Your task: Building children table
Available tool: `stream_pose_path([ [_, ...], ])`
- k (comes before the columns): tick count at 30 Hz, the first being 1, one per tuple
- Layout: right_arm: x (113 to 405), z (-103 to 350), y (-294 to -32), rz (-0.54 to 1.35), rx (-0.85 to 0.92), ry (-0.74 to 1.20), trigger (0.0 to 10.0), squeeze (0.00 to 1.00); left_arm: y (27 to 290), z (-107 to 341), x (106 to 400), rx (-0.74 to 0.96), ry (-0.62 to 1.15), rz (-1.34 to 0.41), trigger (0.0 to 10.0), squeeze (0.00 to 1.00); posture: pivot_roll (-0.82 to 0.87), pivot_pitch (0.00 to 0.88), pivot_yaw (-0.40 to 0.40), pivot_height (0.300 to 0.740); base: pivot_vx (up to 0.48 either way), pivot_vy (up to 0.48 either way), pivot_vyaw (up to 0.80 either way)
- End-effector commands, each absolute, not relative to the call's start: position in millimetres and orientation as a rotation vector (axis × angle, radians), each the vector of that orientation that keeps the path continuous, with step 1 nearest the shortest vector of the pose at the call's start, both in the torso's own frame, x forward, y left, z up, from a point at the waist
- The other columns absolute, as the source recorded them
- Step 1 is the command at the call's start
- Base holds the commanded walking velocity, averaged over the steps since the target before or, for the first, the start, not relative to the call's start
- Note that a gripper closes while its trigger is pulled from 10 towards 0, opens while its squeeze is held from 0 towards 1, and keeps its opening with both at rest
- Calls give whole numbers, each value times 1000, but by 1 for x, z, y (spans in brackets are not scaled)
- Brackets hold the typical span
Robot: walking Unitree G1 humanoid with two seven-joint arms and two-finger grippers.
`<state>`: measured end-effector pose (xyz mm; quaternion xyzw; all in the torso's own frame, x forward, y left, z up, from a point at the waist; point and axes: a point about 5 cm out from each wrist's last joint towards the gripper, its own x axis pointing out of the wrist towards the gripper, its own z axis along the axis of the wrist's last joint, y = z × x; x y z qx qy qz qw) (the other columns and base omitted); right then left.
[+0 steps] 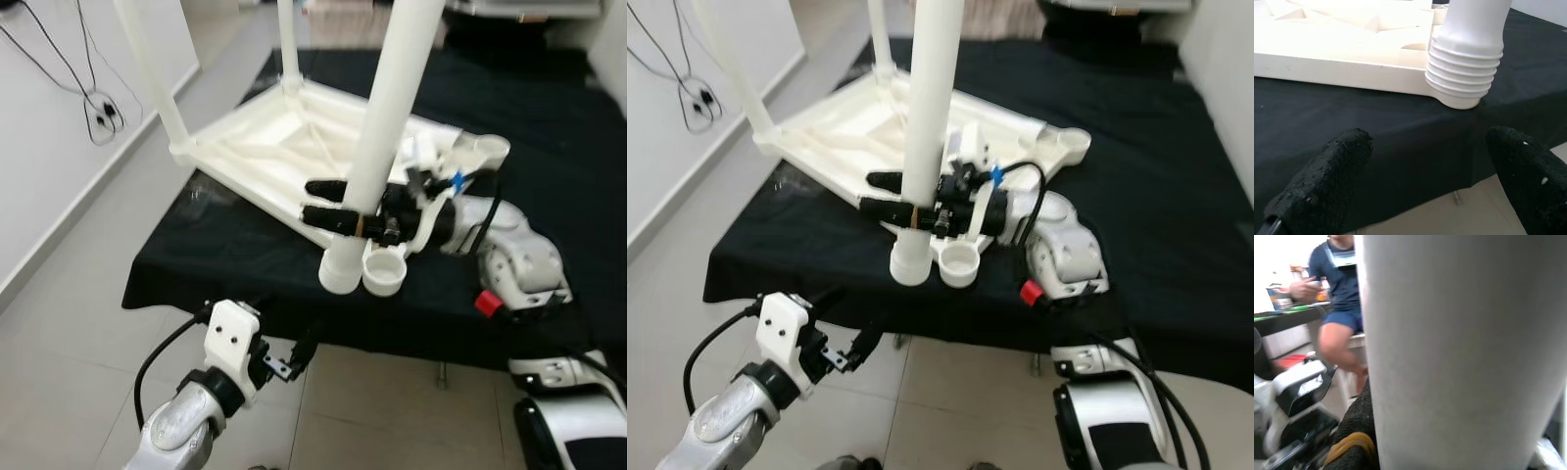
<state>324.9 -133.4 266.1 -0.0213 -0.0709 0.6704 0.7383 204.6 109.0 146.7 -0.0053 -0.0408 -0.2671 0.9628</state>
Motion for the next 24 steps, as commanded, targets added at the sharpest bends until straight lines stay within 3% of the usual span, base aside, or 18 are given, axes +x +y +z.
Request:
stream_pose_path([
  [1, 326, 274, -138, 1548, -45, -181, 10000, 0, 110, 148, 198, 17, -102, -541, 10000, 0, 58, 271, 75, 740, 0, 0, 0],
  [12, 343, 281, -160, 1495, -206, -138, 10000, 0, 108, 149, 188, 20, -100, -622, 10000, 0, 77, 292, 80, 740, 0, 0, 0],
  [24, 344, 289, -162, 1562, -270, -111, 10000, 0, 105, 150, 184, 8, -100, -674, 10000, 0, 77, 314, 75, 740, 0, 0, 0],
])
